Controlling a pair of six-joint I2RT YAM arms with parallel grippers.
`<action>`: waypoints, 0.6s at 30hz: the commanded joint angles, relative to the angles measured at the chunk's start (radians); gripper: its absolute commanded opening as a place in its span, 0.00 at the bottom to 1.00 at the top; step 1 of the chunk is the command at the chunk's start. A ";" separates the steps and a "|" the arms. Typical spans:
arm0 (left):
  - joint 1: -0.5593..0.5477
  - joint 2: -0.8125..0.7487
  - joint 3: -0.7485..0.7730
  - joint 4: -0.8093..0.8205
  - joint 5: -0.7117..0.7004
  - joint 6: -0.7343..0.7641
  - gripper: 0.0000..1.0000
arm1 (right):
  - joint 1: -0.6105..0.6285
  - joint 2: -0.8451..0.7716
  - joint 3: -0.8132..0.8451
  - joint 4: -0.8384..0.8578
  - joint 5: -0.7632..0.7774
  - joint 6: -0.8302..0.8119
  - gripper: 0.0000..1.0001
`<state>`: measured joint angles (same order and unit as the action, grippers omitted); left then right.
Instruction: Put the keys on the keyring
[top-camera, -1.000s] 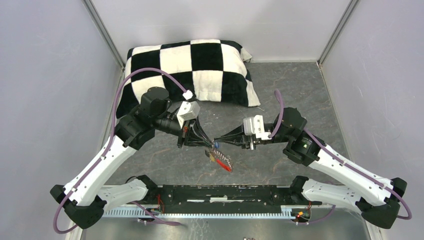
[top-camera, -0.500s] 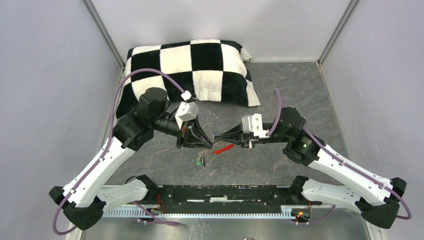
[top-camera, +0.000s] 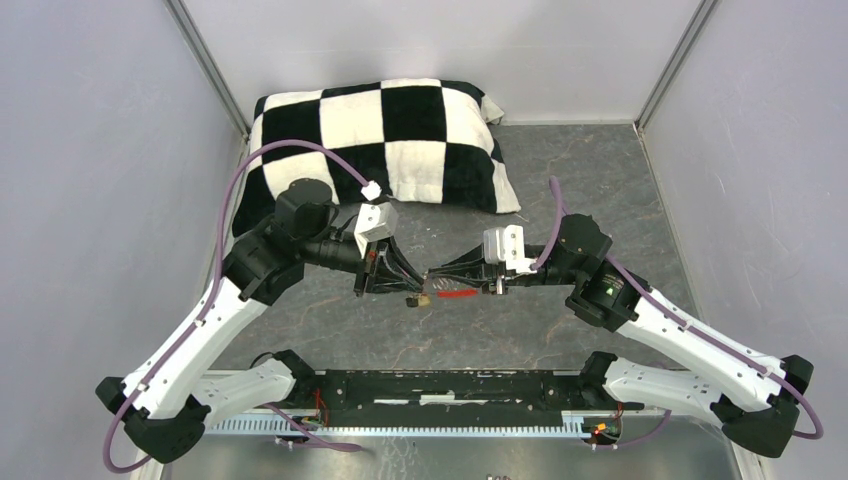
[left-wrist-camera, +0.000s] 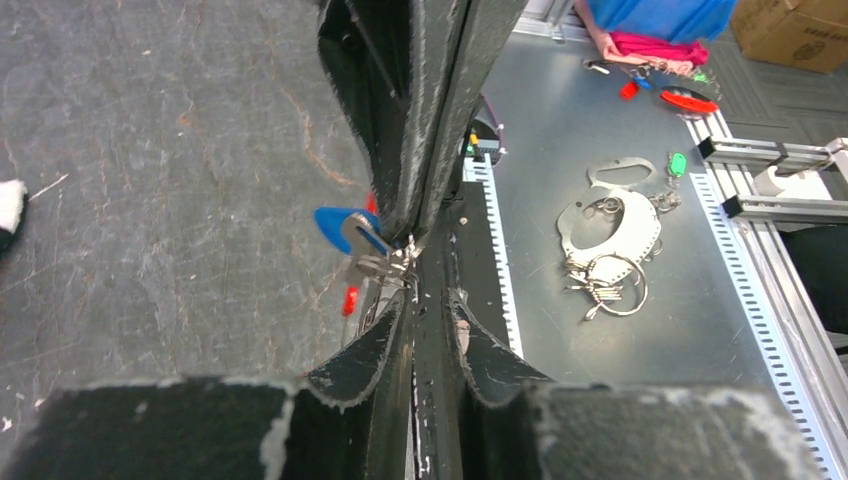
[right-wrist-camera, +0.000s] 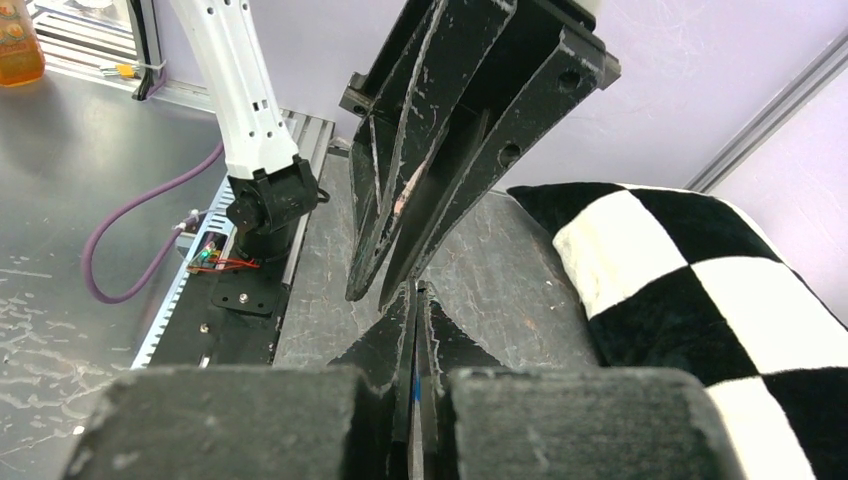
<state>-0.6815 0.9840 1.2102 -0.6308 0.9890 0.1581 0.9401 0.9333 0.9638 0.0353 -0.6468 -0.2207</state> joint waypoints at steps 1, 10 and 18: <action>-0.003 -0.021 -0.015 -0.005 -0.042 -0.014 0.24 | 0.002 -0.016 0.019 0.033 0.028 0.012 0.00; -0.002 -0.022 -0.010 0.002 -0.128 -0.043 0.27 | 0.000 -0.012 0.006 0.044 0.076 0.019 0.00; -0.003 -0.025 -0.009 0.012 -0.134 -0.034 0.27 | 0.000 -0.006 -0.002 0.049 0.087 0.029 0.00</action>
<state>-0.6815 0.9775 1.1912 -0.6407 0.8719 0.1493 0.9401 0.9333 0.9623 0.0353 -0.5812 -0.2058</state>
